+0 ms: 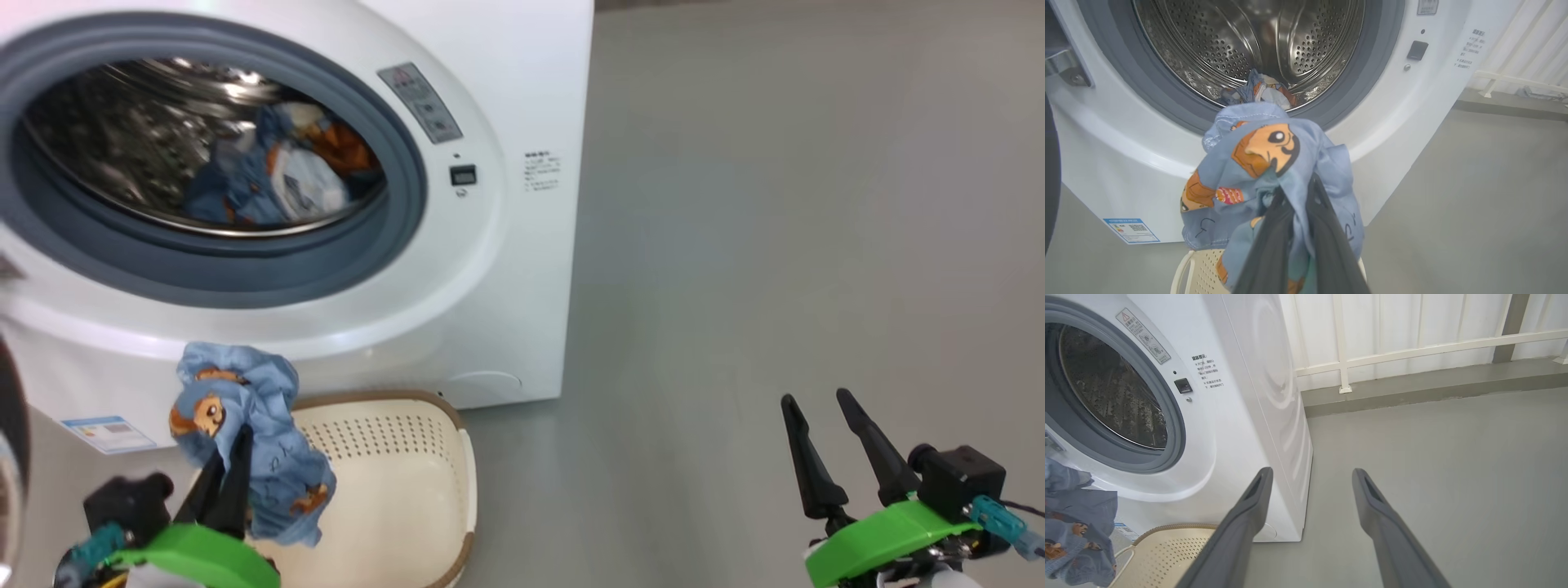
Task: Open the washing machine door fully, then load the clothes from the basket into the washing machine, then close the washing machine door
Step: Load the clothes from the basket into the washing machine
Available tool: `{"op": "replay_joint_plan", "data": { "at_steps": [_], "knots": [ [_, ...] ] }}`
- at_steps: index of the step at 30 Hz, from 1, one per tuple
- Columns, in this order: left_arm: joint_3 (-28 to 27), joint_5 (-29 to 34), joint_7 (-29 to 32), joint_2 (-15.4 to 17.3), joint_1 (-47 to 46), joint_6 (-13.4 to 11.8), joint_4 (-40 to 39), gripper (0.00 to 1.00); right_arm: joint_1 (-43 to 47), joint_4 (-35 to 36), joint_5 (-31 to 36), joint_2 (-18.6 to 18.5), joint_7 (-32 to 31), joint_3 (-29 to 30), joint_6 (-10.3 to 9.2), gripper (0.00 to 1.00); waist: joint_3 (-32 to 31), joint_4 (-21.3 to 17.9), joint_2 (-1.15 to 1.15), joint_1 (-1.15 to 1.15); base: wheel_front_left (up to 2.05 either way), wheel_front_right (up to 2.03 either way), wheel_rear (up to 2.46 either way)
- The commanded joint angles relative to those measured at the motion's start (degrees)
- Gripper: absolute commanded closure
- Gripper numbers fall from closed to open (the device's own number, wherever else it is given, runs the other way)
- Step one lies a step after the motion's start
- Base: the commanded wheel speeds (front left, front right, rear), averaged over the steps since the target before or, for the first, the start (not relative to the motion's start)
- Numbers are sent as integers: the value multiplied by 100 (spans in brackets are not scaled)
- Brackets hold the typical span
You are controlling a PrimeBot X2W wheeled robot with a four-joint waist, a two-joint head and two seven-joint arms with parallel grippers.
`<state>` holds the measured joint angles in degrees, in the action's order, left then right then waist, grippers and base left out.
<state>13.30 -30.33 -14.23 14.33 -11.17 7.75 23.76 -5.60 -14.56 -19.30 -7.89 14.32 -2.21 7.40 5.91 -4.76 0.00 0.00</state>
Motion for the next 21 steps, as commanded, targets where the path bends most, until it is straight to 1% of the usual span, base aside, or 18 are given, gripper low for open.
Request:
{"op": "replay_joint_plan", "data": {
  "at_steps": [1,9,10,12,16,21],
  "knots": [
    [-337,215,-76,97,49,-26,-285,100,45,133,-6,-87,68,-84,9,0,-222,162,0,0,0,0,0],
    [-1069,996,-76,-366,796,-26,-1192,100,227,192,-32,-162,68,43,9,0,-312,264,0,0,0,0,0],
    [-1263,1175,-76,-494,942,-26,-1374,100,271,220,-29,-160,68,81,9,0,-291,283,0,0,0,0,0],
    [-1444,1310,-76,-658,1072,-26,-1549,100,306,243,-23,-153,68,118,9,0,-264,301,0,0,0,0,0],
    [-1587,1428,-76,-853,1245,-26,-1774,100,339,259,-17,-147,68,159,9,0,-211,328,0,0,0,0,0],
    [-1613,1471,-76,-939,1293,-26,-1862,100,347,275,-8,-143,68,188,9,0,-163,345,0,0,0,0,0]
  ]
}}
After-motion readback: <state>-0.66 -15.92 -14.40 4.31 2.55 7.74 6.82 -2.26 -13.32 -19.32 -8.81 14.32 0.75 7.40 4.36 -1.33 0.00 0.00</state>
